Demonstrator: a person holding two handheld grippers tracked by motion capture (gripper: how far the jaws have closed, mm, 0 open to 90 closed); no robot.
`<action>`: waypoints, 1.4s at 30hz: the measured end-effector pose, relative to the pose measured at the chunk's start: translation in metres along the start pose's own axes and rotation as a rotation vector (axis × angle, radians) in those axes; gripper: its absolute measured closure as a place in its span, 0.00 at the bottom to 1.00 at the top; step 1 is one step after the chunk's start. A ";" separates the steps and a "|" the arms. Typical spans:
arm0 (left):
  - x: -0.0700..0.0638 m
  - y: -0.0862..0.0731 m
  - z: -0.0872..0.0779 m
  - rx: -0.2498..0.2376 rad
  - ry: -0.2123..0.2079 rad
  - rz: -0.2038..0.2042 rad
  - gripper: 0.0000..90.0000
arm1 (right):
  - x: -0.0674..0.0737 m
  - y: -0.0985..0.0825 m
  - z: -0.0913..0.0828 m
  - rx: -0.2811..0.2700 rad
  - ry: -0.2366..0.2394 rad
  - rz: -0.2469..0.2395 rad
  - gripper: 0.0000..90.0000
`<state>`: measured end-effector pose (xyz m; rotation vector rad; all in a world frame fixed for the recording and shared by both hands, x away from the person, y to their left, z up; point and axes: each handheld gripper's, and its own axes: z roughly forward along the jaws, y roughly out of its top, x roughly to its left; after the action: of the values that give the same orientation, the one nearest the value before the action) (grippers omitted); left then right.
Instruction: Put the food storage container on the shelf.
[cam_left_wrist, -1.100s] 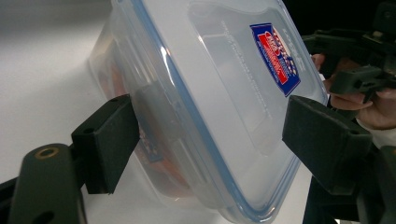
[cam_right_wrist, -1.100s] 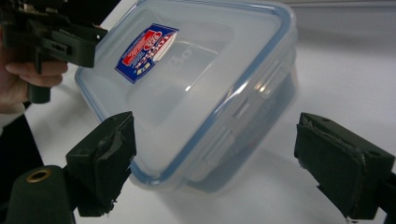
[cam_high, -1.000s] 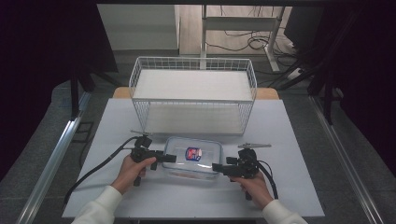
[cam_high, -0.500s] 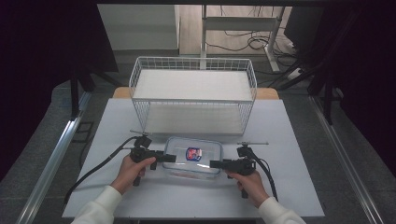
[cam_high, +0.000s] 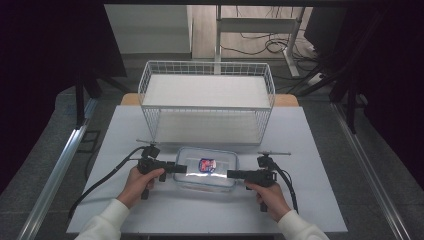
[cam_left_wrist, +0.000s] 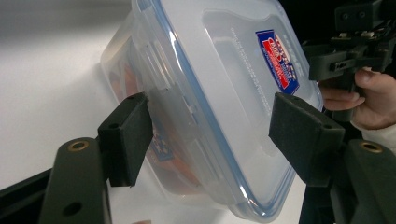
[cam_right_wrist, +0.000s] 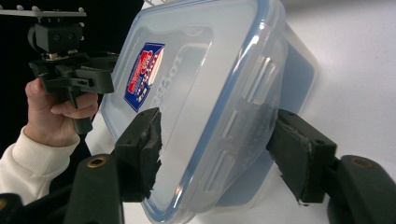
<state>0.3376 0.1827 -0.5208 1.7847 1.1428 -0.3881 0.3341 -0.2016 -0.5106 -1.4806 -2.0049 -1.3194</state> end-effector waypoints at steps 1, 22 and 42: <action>0.000 0.000 -0.001 -0.002 0.001 0.002 0.36 | 0.000 0.000 0.000 0.001 0.002 0.005 0.42; -0.012 -0.006 -0.017 -0.022 0.021 0.045 0.49 | 0.007 -0.007 -0.011 -0.018 0.047 0.061 0.58; -0.021 -0.006 -0.025 -0.054 0.025 0.052 0.53 | 0.013 -0.001 -0.016 -0.019 0.055 0.048 0.59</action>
<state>0.3165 0.1935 -0.4969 1.7730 1.1118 -0.3022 0.3242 -0.2066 -0.4932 -1.4750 -1.9159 -1.3483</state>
